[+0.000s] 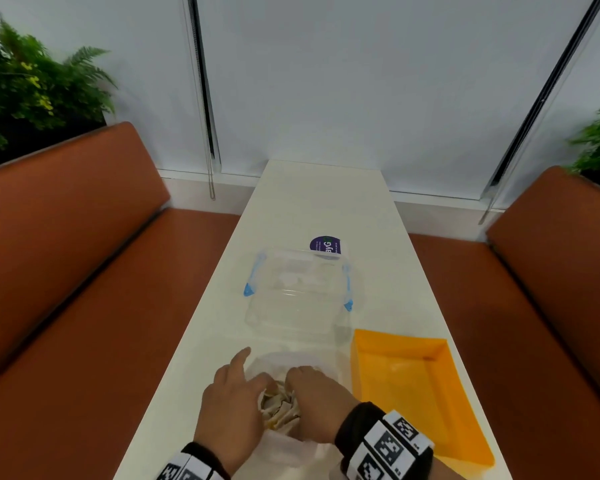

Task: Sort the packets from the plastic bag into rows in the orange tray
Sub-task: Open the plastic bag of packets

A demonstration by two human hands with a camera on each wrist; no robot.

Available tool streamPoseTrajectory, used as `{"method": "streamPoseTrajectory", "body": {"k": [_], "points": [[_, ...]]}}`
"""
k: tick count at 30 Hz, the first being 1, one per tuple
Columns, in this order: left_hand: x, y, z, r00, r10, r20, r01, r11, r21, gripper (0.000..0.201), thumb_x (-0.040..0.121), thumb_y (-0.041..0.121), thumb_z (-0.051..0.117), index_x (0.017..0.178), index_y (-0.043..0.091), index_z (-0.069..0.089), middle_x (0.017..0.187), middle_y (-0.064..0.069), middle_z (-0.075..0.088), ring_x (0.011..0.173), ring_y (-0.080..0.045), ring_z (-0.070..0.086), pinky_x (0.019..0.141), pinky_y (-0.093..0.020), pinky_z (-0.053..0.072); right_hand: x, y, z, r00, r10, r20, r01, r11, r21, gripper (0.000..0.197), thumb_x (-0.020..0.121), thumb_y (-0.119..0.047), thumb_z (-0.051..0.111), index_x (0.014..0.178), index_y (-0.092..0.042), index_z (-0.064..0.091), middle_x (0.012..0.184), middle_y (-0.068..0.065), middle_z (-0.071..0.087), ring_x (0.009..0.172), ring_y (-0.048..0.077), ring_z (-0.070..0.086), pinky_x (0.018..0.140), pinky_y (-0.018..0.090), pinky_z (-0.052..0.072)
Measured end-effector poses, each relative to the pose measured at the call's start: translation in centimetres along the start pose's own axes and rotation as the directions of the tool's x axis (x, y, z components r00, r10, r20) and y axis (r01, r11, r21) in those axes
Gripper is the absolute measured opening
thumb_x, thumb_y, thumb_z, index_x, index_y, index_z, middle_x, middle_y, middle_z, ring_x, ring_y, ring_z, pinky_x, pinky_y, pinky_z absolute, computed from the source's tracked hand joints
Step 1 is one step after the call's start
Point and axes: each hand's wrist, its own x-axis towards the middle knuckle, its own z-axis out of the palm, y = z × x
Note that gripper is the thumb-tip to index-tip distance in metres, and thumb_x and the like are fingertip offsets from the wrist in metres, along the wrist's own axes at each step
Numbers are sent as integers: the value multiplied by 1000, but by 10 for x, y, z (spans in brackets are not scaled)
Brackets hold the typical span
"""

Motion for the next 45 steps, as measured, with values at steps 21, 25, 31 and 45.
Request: {"method": "streamPoseTrajectory", "body": {"k": [21,25,31,45], "points": [[23,-27,-15,980,43,193,-12,987,-159,60,81,-3,36,129,33,46,120,-1,35,82,-23,56,79,-22,44,26,-32,17,994,-56,-88,27,952,-304,25,92,-4,40,105,1,61,110,17,62,101,36,59,81,40,45],[24,-28,-13,980,42,196,-8,985,-170,56,83,1,38,131,29,45,123,-4,35,97,-27,60,87,-29,48,24,-32,19,996,-52,-67,29,955,-296,25,93,-6,41,102,0,63,109,17,63,102,35,59,83,39,46],[32,-27,-12,986,36,161,-4,981,-194,59,85,0,41,138,27,40,130,-5,33,104,-23,58,94,-27,46,14,-23,0,979,-16,-204,-2,996,-88,22,87,-17,54,104,-7,65,109,13,62,100,30,58,82,31,44],[33,-54,-6,986,-73,-152,-31,808,-589,34,88,12,57,119,24,60,134,-7,41,122,-20,45,103,-27,36,-3,-5,-42,913,193,-360,229,487,843,34,68,16,72,61,-15,59,52,-11,58,53,4,51,56,17,44]]}}
